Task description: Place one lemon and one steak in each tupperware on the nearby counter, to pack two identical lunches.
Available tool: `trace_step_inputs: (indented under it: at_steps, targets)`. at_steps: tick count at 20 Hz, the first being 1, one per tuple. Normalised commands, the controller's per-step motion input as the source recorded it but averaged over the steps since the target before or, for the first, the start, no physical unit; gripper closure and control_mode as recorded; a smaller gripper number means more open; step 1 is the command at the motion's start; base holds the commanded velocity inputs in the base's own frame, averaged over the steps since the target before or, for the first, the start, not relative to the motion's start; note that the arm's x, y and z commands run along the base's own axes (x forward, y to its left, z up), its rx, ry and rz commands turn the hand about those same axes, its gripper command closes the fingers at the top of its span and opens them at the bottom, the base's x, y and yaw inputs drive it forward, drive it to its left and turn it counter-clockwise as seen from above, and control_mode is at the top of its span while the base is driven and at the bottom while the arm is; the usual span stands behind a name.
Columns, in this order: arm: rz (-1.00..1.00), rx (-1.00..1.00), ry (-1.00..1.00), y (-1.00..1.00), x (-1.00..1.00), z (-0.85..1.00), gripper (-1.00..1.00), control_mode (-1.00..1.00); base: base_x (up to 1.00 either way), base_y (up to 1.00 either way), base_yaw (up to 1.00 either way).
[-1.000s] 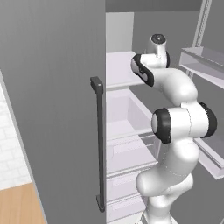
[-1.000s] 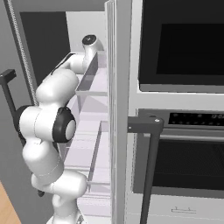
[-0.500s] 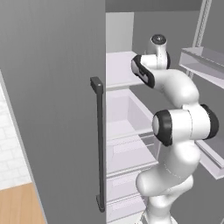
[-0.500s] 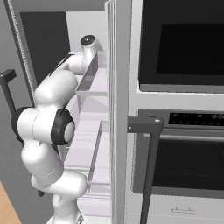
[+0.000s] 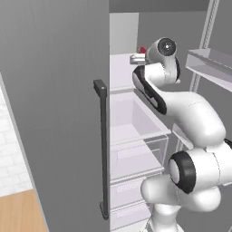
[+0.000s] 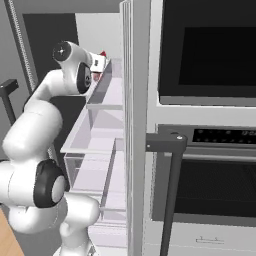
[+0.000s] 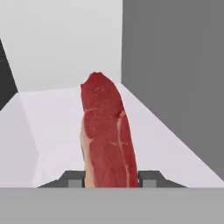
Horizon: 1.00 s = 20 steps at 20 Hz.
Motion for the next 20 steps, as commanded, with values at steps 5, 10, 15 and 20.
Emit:
trace_step_inputs:
  at_steps: [5, 10, 15, 20]
  targets:
    - [0.05, -0.01, -0.21, 0.18, -1.0, 0.44, 1.0, -1.0, 0.0, 0.0, 0.0]
    - [0.05, -0.1, 0.06, 0.11, -1.0, -0.42, 1.0, -1.0, 0.0, 0.0, 0.0]
    - [0.08, -0.13, 0.18, 0.18, -1.0, -0.71, 1.0, -1.0, 0.0, 0.0, 0.0]
    - [0.07, -0.09, 0.13, 0.19, -0.6, -0.43, 1.0, 1.0, -0.4, 0.14, 0.06]
